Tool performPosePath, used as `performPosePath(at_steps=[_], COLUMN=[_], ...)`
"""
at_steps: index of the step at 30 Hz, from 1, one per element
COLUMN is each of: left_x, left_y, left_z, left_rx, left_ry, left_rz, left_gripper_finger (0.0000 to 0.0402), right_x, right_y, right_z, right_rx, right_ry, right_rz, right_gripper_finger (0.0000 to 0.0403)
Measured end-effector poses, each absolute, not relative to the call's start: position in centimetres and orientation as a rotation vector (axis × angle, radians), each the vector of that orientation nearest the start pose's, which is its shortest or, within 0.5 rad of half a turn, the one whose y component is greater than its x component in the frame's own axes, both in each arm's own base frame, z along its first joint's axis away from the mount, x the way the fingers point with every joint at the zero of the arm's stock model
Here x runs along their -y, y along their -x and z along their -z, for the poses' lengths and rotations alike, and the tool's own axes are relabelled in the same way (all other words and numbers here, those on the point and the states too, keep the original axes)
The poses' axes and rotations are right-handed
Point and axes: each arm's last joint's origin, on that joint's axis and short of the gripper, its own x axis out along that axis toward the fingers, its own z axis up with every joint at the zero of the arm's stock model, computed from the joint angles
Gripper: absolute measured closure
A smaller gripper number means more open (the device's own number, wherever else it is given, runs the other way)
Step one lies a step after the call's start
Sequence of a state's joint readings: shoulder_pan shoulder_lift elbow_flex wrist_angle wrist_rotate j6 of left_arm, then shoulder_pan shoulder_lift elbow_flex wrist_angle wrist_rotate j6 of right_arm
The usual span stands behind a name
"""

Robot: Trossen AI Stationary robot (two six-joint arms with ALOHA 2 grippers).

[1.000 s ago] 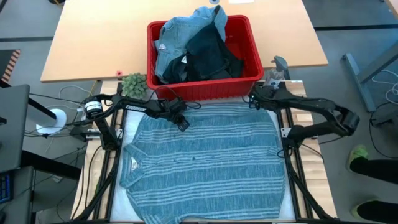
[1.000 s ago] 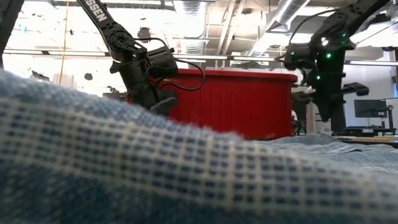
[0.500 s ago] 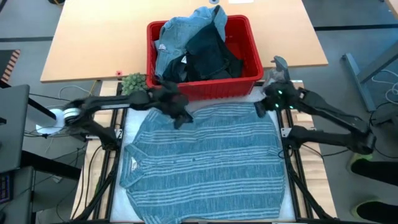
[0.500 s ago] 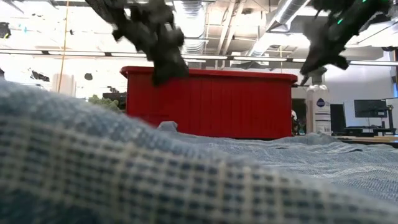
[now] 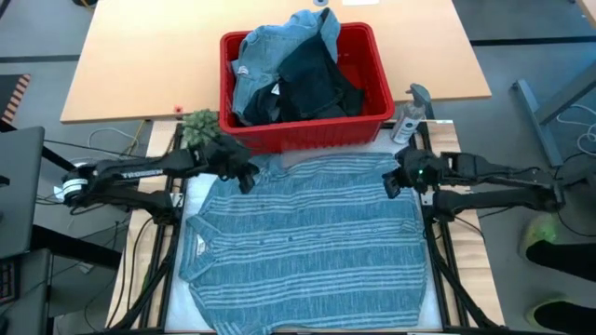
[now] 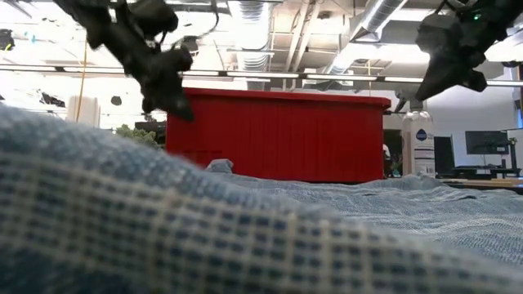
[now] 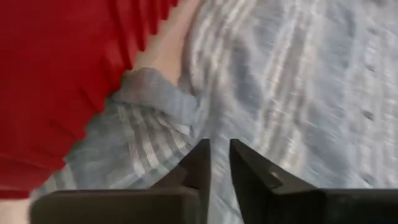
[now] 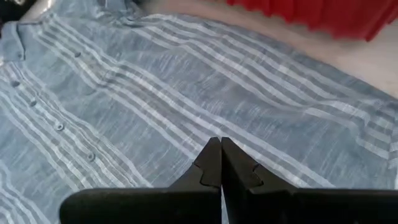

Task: Fold Laundry from Bin
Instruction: Fold the blue polo shirt

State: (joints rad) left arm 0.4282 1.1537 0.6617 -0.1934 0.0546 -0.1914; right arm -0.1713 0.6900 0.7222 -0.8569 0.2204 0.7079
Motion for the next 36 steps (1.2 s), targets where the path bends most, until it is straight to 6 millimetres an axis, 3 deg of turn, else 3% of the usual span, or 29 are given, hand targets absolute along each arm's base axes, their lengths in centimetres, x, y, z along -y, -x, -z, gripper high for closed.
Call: performPosePath(at_steps=[2,11,17,22,29,32,36], left_x=[-9.7,-10.8,-12.1,-13.0,-13.0,-12.9,-12.7], left_y=[-21.4,-23.4,-22.9,-21.8,-21.8,-22.1,-21.8], left_z=[-20.4,-15.5,-13.1,-12.8,-13.6,-15.0,-17.2], left_rx=[-0.644,-0.800,-0.908,-0.930,-0.895,-0.827,-0.731], left_ry=[0.340,0.319,0.364,0.432,0.517,0.558,0.556], left_rz=[-0.465,-0.481,-0.665,-0.848,-0.828,-0.796,-0.768], left_gripper_finger=[0.0394,0.0401,0.0401,0.0401,0.0401,0.0401,0.0385], right_x=[2.5,1.7,1.4,1.5,3.4,4.8,6.7], right_y=[-12.6,-13.8,-14.4,-14.9,-15.2,-15.4,-15.7], right_z=[-26.5,-25.4,-24.9,-24.1,-22.8,-22.2,-21.3], right_rx=[-0.653,-0.704,-0.724,-0.778,-0.725,-0.789,-0.844], right_ry=[-0.635,-0.645,-0.634,-0.633,-0.661,-0.674,-0.669], right_rz=[0.636,0.629,0.658,0.712,1.088,1.125,1.196], right_gripper_finger=[0.0378,0.0378,0.0377,0.0377,0.0371,0.0339,0.0262])
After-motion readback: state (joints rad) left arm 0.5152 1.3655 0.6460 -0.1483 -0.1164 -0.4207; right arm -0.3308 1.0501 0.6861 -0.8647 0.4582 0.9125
